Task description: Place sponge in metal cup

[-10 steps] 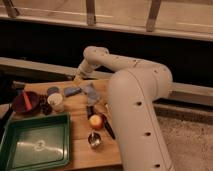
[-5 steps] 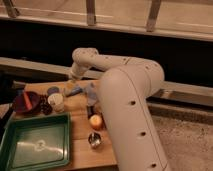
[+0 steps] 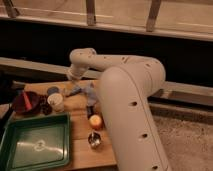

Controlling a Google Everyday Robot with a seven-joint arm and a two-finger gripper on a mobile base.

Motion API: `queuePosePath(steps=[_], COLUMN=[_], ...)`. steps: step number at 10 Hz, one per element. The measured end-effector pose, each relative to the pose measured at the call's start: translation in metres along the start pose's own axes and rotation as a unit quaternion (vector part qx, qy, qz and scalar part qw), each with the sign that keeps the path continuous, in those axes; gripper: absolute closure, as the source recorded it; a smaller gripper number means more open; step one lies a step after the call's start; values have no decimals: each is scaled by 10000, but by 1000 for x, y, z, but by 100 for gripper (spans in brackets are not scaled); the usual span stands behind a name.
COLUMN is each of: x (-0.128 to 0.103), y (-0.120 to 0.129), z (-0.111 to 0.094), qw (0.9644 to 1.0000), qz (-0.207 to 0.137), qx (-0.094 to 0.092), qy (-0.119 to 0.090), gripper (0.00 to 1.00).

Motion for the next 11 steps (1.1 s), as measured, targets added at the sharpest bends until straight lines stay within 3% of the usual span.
queuePosePath(steps=[2, 5, 11], x=[-7, -9, 35], y=[8, -2, -27], z=[17, 42, 46], qw=[9999, 9994, 9990], qz=[-115, -235, -101], qx=[-97, -187, -42], qy=[48, 174, 441], gripper=[22, 22, 22])
